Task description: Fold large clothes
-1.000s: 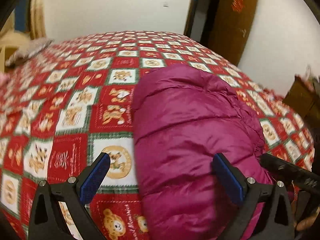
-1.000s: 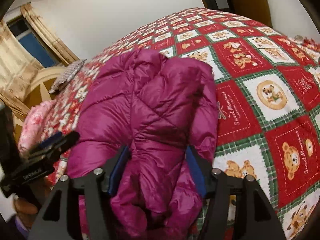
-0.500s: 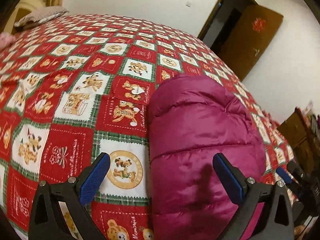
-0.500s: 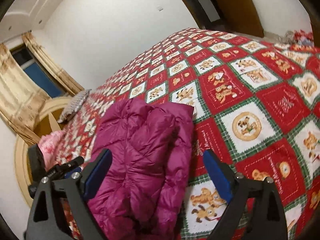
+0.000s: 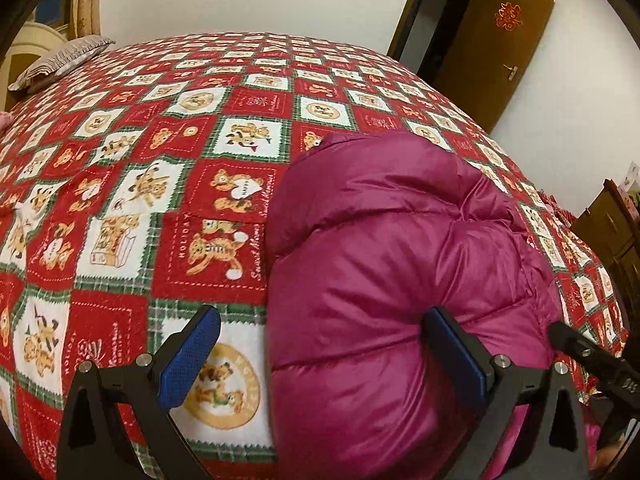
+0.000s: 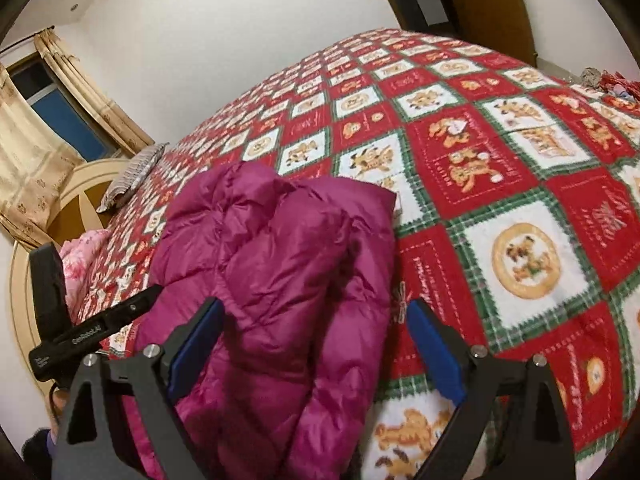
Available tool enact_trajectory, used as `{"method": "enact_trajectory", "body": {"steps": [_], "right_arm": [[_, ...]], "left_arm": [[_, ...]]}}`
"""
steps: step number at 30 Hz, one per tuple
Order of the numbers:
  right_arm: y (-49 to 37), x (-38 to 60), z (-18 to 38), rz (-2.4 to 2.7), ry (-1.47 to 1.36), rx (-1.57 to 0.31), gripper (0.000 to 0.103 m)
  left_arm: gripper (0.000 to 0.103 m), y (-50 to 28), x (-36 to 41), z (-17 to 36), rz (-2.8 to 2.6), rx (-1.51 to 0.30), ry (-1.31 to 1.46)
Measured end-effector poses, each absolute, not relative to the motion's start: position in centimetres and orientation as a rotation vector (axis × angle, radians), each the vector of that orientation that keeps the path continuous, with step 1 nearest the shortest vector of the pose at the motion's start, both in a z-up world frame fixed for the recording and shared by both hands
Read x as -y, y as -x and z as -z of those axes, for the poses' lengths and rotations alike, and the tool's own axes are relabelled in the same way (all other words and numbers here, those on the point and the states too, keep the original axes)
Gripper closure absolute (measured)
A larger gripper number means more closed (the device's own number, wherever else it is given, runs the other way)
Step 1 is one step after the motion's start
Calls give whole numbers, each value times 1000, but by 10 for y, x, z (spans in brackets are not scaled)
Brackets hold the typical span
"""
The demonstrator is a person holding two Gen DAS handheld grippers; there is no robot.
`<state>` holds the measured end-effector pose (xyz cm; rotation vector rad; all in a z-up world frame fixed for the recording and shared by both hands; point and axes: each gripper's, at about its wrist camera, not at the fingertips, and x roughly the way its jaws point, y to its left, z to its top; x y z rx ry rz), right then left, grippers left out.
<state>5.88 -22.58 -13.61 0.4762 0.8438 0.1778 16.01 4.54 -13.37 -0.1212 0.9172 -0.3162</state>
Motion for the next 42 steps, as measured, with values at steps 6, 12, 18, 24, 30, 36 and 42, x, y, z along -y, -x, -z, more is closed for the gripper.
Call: {"method": "enact_trajectory", "body": {"steps": [6,12,18,24,30,36,42], "right_arm": [[-70,223,154,-207,-496,-875,8],[-75,217,153,-238,-458,-872,7],[-89,209,157,-269,-414,-872,6],[-91,187,153,-327,-329,-903,19],[-96,187,156,-392,-350,-931,29],[-92,184,161,-361,-395,-910,27],[-77,166,153,-375,-368,-937,48]], "left_arm": [[1,-166,-41,139,331,-932,124],[1,-171,-37,144,345,-946,125],[1,-178,-36,151,358,-970,152],[1,-180,-38,158,401,-984,176],[1,-181,-46,164,459,-966,219],[1,-179,-50,167,514,-923,233],[12,-157,-47,163,590,-917,239]]}}
